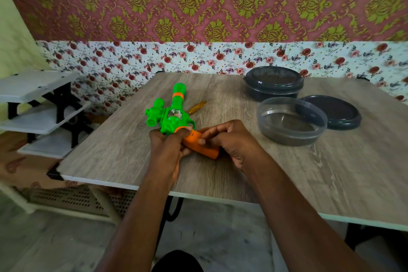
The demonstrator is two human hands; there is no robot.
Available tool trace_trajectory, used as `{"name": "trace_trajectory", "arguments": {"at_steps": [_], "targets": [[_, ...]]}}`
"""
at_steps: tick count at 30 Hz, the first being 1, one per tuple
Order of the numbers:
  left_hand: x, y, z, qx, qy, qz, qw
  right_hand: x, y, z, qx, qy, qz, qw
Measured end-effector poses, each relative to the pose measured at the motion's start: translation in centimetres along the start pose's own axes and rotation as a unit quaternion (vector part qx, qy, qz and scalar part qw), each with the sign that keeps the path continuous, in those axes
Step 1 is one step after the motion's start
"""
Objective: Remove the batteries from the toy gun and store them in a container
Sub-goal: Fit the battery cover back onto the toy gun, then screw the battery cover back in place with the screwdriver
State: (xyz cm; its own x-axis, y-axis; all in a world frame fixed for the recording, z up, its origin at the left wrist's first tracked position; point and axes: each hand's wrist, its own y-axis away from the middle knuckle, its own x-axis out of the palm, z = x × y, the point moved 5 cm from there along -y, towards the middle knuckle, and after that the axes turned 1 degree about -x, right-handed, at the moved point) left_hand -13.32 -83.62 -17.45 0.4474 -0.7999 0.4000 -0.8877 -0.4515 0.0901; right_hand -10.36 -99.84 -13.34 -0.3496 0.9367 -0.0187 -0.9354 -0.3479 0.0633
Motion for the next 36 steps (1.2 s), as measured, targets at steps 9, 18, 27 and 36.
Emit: {"name": "trace_trajectory", "arguments": {"at_steps": [9,18,27,36], "targets": [[0.0,0.0,-0.1,0.007,-0.002,0.002,1.0,-0.2,-0.4,-0.5,0.008,-0.009,-0.023,1.0],[-0.1,-0.1,0.2,0.008,0.0,-0.007,1.0,-0.4,-0.5,-0.6,-0.006,-0.016,-0.001,1.0],[-0.1,0.3,0.1,0.012,0.032,-0.029,0.999,-0.7,-1.3,-0.1,-0.007,-0.067,-0.013,0.998],[-0.2,0.5,-0.3,0.008,0.057,-0.069,0.996,-0.8,-8.6,2.0,-0.163,0.32,-0.11,0.927]]}}
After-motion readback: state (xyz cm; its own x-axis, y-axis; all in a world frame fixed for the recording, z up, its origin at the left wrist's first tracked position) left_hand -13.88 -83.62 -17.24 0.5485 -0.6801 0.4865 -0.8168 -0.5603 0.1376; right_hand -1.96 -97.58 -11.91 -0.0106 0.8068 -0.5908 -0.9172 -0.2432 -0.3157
